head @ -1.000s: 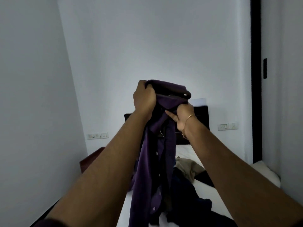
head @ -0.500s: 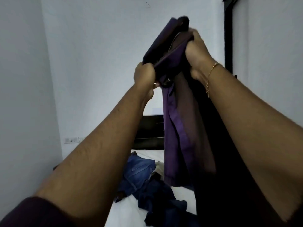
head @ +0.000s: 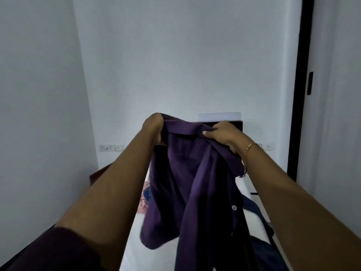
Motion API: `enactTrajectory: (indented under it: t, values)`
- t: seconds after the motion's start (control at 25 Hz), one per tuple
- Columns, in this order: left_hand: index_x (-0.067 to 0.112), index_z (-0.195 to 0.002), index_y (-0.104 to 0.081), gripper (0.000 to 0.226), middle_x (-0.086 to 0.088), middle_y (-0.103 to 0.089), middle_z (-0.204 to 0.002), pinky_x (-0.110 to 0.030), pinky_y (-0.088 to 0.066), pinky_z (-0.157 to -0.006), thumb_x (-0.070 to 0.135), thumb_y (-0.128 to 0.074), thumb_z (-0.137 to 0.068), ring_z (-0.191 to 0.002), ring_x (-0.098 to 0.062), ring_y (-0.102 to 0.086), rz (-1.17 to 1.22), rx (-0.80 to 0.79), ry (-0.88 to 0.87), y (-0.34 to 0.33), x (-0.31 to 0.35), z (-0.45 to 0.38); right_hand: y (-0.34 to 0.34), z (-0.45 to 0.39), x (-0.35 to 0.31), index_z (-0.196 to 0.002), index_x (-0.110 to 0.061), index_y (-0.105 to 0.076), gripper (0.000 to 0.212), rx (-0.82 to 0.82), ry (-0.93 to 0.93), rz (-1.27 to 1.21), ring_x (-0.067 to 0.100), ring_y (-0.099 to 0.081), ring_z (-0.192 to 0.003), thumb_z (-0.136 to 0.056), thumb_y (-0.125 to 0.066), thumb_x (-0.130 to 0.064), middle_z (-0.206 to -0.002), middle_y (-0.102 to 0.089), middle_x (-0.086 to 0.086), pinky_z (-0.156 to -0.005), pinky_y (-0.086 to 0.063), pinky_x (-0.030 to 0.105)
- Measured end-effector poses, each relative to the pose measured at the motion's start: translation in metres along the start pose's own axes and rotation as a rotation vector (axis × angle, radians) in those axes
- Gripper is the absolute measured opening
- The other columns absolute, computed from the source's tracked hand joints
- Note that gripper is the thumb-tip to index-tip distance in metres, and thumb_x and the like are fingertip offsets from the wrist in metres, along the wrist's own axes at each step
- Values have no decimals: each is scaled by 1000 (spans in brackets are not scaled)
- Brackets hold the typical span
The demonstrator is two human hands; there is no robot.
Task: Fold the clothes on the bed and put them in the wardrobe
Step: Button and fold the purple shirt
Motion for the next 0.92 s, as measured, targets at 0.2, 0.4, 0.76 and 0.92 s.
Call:
enactTrajectory:
  t: [0.2,0.4,0.76,0.92]
  values:
    - [10,-121,-65,35,-14,-69,-115,-47,-56,-86,30,-42,-105,-97,-32,-66,39,-30,114,33,-19,-23,-56,69,-54,-118,-18,-86,35,-856,113,-261,18,-90,-88,-133,-65,-41,-112,-92,10,-64,-82,23]
    - [17,-111,-68,25,-9,-73,-111,-35,-52,-79,31,-47,-110,-92,-21,-66,-383,-124,-239,35,-26,-29,-74,40,-40,-76,-14,-79,52,-176,71,-124,13,-68,-50,-126,-68,-23,-72,-77,3,-57,-57,27]
    - [31,-108,-67,21,16,-71,-100,-26,-49,-84,13,-60,-102,-92,-1,-64,-827,-377,-920,38,-65,-24,-116,-2,27,-181,-35,-67,83,-371,328,-249,17,-82,-134,-119,-70,19,-158,-83,0,-89,-79,12]
    - [29,-104,-68,29,16,-71,-101,-22,-49,-86,4,-55,-102,-97,-3,-64,-636,-356,-825,42,-78,-12,-121,7,28,-130,-17,-86,40,-416,264,-195,11,-76,-64,-127,-59,12,-75,-82,-7,-56,-61,28]
Point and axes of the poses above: each hand's wrist, its own z-axis away from the middle knuckle, its own y-axis out of the back of the hand, x = y × z, the point moved 2 cm from there along -z, towards the middle knuckle
